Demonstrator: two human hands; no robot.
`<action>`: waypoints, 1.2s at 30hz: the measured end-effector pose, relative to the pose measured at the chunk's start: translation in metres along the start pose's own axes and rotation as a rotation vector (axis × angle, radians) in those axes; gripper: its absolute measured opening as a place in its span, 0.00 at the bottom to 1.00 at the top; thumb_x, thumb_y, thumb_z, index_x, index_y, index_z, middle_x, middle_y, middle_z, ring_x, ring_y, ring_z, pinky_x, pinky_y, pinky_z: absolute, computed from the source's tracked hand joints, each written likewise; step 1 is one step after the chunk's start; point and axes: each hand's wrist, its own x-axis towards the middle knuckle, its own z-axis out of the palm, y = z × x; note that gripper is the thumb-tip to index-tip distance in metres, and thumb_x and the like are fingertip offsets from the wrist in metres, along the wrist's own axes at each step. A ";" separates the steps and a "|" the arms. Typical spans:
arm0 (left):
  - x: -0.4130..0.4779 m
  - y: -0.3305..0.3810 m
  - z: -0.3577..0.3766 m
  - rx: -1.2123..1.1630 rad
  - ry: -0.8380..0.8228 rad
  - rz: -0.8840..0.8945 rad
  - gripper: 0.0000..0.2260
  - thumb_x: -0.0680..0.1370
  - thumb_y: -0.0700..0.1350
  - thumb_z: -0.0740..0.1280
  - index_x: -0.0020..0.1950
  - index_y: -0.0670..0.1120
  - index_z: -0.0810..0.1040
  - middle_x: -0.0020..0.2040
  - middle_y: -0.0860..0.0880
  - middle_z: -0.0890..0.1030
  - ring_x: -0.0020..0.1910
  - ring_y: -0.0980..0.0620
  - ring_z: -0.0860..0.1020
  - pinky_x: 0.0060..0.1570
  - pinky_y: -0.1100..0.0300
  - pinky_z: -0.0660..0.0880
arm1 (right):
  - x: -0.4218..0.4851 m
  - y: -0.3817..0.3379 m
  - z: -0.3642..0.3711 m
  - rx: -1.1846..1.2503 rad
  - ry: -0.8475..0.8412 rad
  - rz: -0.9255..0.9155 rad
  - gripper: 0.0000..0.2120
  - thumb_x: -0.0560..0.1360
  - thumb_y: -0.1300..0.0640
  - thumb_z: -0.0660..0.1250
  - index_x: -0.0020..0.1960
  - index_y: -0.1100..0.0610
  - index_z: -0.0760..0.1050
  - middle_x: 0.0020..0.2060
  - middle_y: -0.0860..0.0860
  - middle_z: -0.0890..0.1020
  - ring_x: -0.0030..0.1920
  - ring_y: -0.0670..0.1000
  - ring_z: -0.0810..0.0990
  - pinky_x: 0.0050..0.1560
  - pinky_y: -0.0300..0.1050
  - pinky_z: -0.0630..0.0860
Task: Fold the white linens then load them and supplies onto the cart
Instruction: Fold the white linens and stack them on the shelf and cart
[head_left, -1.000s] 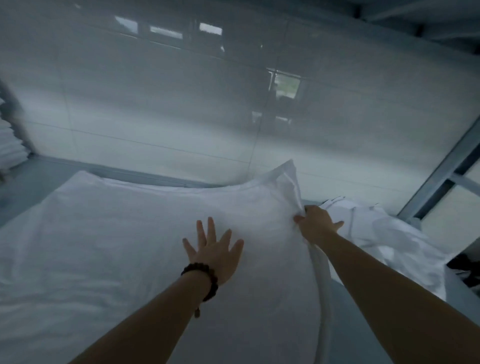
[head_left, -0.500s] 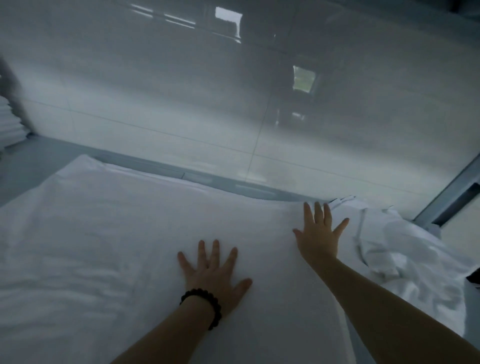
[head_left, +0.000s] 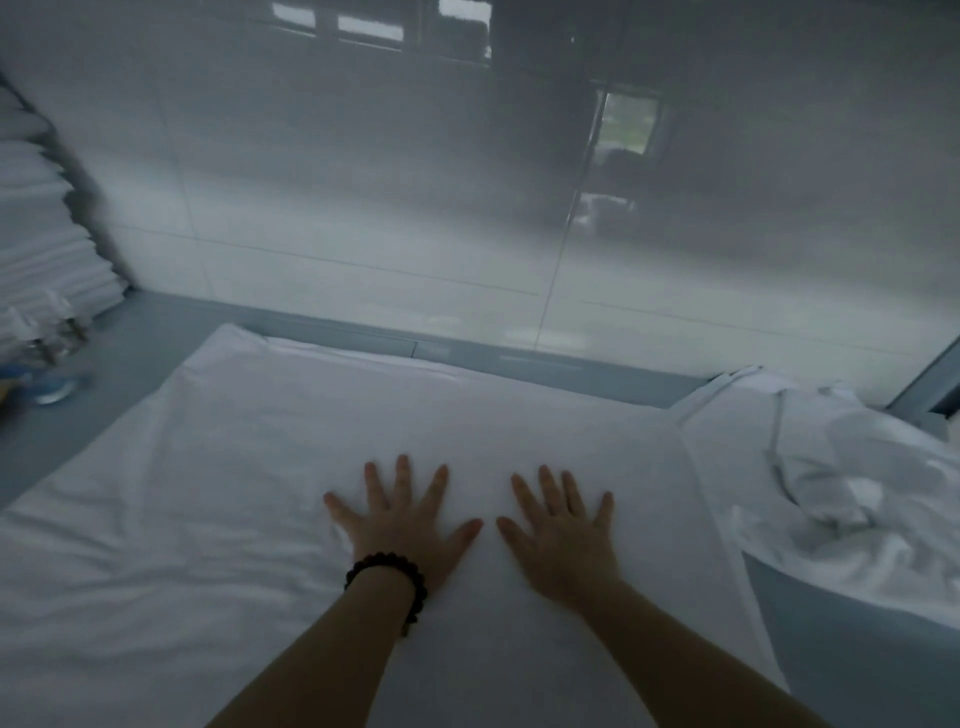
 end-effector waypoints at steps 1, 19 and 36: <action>-0.005 -0.001 0.001 0.001 0.002 0.001 0.39 0.63 0.77 0.31 0.73 0.66 0.34 0.78 0.52 0.37 0.76 0.38 0.36 0.56 0.23 0.34 | -0.005 -0.001 0.000 0.000 -0.005 0.003 0.33 0.74 0.30 0.35 0.76 0.38 0.37 0.78 0.47 0.42 0.77 0.52 0.38 0.69 0.69 0.34; -0.033 -0.017 0.009 0.038 0.013 0.261 0.31 0.75 0.70 0.40 0.75 0.63 0.35 0.79 0.50 0.37 0.76 0.41 0.36 0.61 0.27 0.33 | -0.074 -0.009 -0.008 -0.005 -0.099 -0.197 0.33 0.71 0.27 0.34 0.74 0.33 0.36 0.77 0.42 0.37 0.76 0.48 0.35 0.71 0.62 0.33; 0.039 -0.045 0.001 0.059 0.058 0.078 0.34 0.70 0.74 0.35 0.73 0.66 0.33 0.78 0.54 0.37 0.77 0.41 0.38 0.65 0.26 0.41 | 0.029 0.032 -0.011 -0.009 -0.035 -0.142 0.29 0.77 0.34 0.38 0.77 0.39 0.41 0.78 0.44 0.42 0.77 0.48 0.39 0.74 0.60 0.36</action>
